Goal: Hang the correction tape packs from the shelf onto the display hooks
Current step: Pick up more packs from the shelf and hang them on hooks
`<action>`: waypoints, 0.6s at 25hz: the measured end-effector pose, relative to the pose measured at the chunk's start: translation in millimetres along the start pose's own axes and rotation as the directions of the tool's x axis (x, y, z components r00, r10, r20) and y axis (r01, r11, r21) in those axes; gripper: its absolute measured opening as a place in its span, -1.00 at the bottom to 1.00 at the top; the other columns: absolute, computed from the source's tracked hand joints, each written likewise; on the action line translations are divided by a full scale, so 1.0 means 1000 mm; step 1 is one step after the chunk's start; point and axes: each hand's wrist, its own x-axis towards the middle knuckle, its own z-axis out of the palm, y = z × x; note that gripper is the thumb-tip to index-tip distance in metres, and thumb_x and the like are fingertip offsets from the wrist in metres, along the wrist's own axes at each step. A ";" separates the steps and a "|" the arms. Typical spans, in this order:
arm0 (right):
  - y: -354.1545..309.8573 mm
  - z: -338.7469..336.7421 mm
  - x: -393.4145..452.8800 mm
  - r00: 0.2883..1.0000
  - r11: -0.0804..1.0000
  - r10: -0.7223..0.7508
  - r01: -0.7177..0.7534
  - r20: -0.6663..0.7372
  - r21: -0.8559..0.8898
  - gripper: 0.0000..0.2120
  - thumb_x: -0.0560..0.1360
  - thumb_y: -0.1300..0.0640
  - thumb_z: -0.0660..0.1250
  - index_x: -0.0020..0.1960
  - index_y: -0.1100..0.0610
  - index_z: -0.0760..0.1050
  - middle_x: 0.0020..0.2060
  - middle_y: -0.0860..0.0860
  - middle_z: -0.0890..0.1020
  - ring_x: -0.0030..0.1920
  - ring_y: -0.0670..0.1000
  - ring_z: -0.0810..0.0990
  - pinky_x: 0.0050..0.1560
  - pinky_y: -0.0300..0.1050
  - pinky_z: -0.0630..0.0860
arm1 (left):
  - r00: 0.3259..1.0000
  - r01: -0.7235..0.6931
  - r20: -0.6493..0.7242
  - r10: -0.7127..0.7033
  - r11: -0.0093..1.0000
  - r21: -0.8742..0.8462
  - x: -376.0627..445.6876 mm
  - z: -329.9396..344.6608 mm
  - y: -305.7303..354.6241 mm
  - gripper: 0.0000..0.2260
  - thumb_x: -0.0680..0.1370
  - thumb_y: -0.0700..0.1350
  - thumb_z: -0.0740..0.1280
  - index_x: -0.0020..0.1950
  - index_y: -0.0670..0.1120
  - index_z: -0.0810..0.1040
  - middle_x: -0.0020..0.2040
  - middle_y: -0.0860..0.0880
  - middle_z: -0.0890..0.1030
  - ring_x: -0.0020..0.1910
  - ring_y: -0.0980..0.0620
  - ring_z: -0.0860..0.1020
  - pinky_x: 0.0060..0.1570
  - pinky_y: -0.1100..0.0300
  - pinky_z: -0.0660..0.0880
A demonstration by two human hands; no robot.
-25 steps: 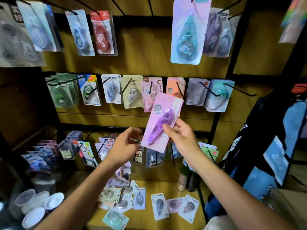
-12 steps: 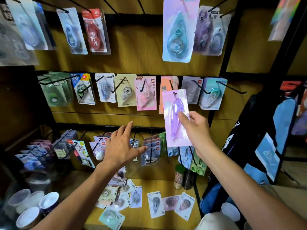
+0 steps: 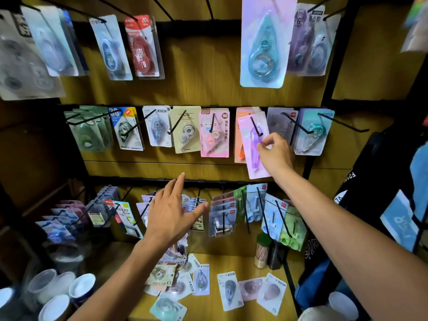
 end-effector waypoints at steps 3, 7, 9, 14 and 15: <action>-0.001 0.000 0.015 0.995 0.998 -0.019 0.026 0.101 -0.064 -0.80 0.56 0.09 0.32 0.17 0.06 0.51 0.17 0.03 0.57 0.11 0.12 0.56 -0.11 -0.14 0.39 | 0.999 0.031 -0.033 -0.032 0.999 -0.040 0.002 -0.007 -0.012 -0.15 0.44 0.40 0.22 0.60 0.05 0.03 0.52 -0.09 0.30 0.44 -0.15 0.30 0.38 -0.10 0.32; 0.013 -0.006 0.000 0.964 0.997 0.036 -0.019 0.262 -0.070 -0.43 0.53 0.01 0.36 0.50 -0.01 0.30 0.48 0.04 0.33 0.41 0.12 0.36 0.26 -0.03 0.40 | 0.998 0.038 -0.048 -0.042 0.997 -0.073 0.000 -0.012 -0.017 -0.18 0.46 0.35 0.26 0.60 0.04 0.06 0.51 -0.10 0.31 0.44 -0.16 0.31 0.36 -0.11 0.34; 0.031 -0.010 -0.029 0.953 0.986 -0.007 0.057 0.302 -0.156 -0.34 0.53 -0.09 0.34 0.56 -0.05 0.18 0.57 0.00 0.16 0.53 0.12 0.19 0.43 0.09 0.25 | 0.997 0.051 -0.046 -0.058 0.990 -0.131 -0.005 -0.014 -0.016 -0.20 0.48 0.32 0.28 0.60 0.02 0.08 0.51 -0.10 0.32 0.44 -0.14 0.31 0.35 -0.10 0.33; 0.079 -0.018 -0.140 0.865 0.756 -0.113 0.394 0.489 -0.522 -0.18 0.50 -0.41 0.12 0.60 -0.10 -0.09 0.61 -0.03 -0.09 0.59 0.12 -0.02 0.51 0.14 0.12 | 0.982 0.151 -0.042 -0.182 0.907 -0.394 -0.027 -0.012 -0.022 -0.25 0.50 0.26 0.33 0.58 -0.02 0.16 0.51 -0.08 0.34 0.45 -0.06 0.33 0.38 0.01 0.29; 0.088 -0.017 -0.162 0.838 0.728 -0.120 0.438 0.532 -0.527 -0.15 0.48 -0.45 0.10 0.60 -0.11 -0.13 0.61 -0.03 -0.12 0.59 0.13 -0.04 0.51 0.13 0.09 | 0.978 0.169 -0.045 -0.205 0.895 -0.412 -0.033 -0.009 -0.027 -0.25 0.49 0.27 0.33 0.57 -0.02 0.19 0.49 -0.08 0.36 0.44 -0.06 0.35 0.40 0.01 0.30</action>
